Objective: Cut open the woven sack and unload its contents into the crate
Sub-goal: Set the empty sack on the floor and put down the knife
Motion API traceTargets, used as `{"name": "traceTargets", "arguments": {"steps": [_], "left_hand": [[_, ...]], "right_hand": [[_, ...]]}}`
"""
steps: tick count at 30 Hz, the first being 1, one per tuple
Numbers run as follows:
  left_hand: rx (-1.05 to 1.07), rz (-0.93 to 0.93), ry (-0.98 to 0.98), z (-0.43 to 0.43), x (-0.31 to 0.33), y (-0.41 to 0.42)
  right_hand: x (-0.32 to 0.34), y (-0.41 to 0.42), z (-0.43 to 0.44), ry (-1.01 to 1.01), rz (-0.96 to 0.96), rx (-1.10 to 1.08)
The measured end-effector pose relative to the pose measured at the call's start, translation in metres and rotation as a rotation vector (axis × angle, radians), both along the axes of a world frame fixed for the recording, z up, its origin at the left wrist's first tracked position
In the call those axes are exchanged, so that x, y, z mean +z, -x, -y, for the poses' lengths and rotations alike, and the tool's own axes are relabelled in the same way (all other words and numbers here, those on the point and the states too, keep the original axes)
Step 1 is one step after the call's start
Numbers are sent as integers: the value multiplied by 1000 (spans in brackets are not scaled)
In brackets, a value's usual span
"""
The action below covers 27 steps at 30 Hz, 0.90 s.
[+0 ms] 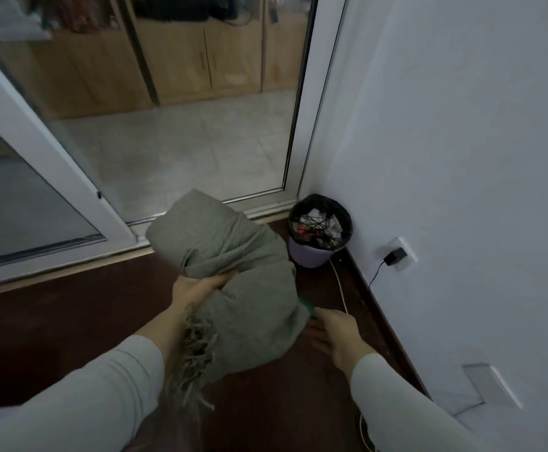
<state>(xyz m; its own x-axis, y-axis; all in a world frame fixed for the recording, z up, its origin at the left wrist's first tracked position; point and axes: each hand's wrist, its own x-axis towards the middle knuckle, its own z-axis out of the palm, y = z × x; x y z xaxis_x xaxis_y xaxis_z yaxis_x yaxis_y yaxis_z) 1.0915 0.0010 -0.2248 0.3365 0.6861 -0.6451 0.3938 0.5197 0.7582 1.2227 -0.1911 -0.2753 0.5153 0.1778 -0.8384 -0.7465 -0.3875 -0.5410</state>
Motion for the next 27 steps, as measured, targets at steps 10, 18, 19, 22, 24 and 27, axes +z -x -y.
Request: {"name": "traceTargets", "arguments": {"steps": [10,18,19,22,24,27], "left_hand": [[-9,-5,-80,-10,-240,-91],[-213,-109,-243,-26,-389,-136],[-233,-71,-258,-31,-404,-139],[-221,4,-263,-40,-436,-143],[-195,16,-256,-44,-454,-144],[-193,22,-240,-48,-474,-142]], "right_hand": [[-242,-96,13,259,304,331],[-396,-138,14,446,537,744],[-413,-141,13,459,567,789],[-457,-147,8,481,621,897],[-482,-149,4,507,647,982],[-511,-148,4,565,654,1067]]}}
